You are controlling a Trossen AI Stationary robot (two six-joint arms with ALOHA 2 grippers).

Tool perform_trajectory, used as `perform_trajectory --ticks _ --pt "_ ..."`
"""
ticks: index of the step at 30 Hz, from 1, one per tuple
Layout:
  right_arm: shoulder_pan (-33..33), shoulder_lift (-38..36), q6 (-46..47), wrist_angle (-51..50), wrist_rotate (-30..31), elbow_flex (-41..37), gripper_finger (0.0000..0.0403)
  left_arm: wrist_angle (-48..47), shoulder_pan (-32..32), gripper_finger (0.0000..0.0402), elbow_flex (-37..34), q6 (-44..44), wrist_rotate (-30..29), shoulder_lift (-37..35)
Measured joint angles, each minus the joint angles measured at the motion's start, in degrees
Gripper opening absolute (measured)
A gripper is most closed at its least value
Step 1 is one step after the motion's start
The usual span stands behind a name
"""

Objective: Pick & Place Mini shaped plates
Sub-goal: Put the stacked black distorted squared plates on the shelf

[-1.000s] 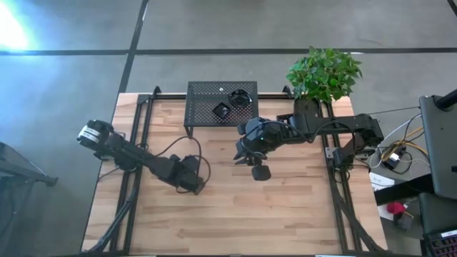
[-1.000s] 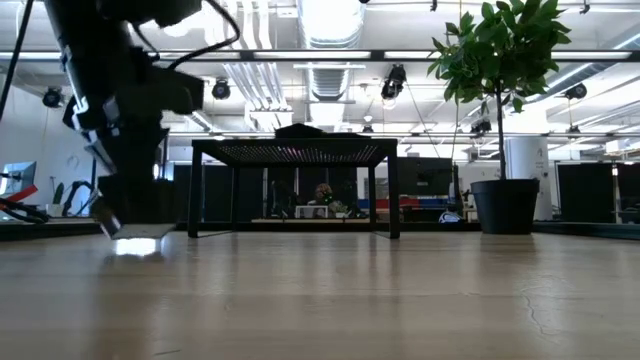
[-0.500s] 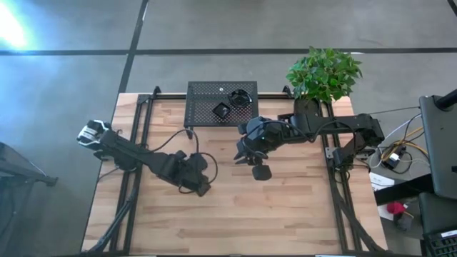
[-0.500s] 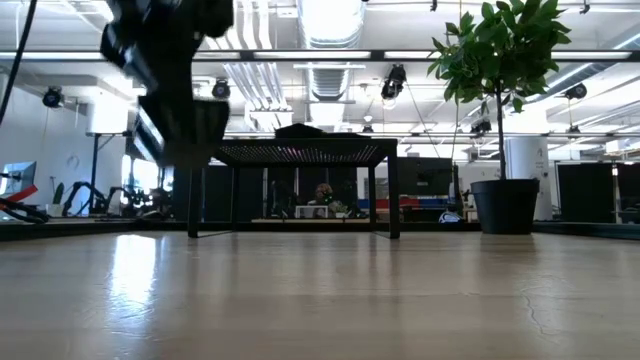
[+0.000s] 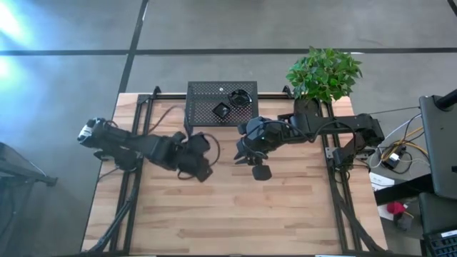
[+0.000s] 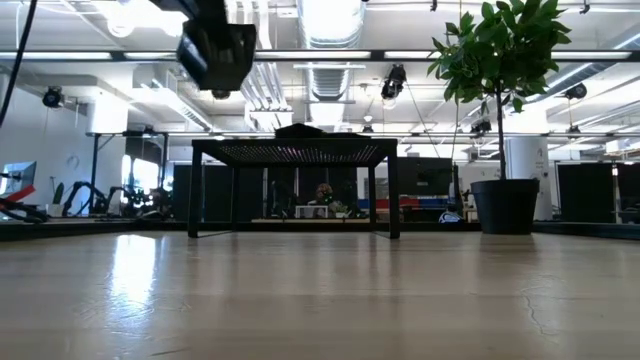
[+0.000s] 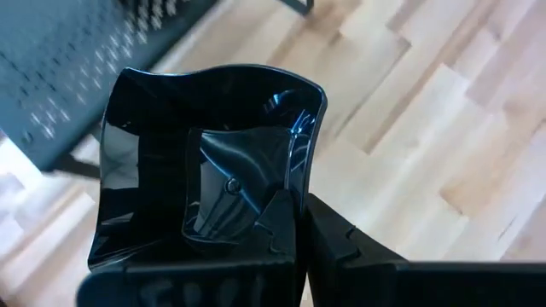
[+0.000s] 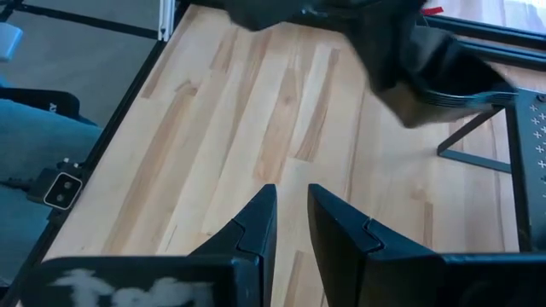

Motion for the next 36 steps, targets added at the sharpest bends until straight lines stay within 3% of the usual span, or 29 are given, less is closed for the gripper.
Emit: perform_trajectory --ticks 6,14,21,29,36 --pt "0.0 0.0 0.0 0.0 0.0 0.0 0.0063 0.0 9.0 0.0001 2.2 7.6 -0.1 0.0" --pt "0.0 0.0 0.0 0.0 0.0 0.0 0.0063 0.5 26.1 0.0001 2.2 16.9 1.7 0.0" --pt "0.0 0.0 -1.0 0.0 0.0 0.0 0.0063 6.6 37.8 0.0001 2.1 23.5 5.1 1.5" --pt "0.0 0.0 -1.1 0.0 0.0 0.0 0.0063 10.2 44.4 0.0001 2.1 26.1 8.5 5.4" --pt "0.0 0.0 -1.4 0.0 0.0 0.0 0.0063 12.4 45.1 0.0005 2.2 26.9 9.5 8.1"
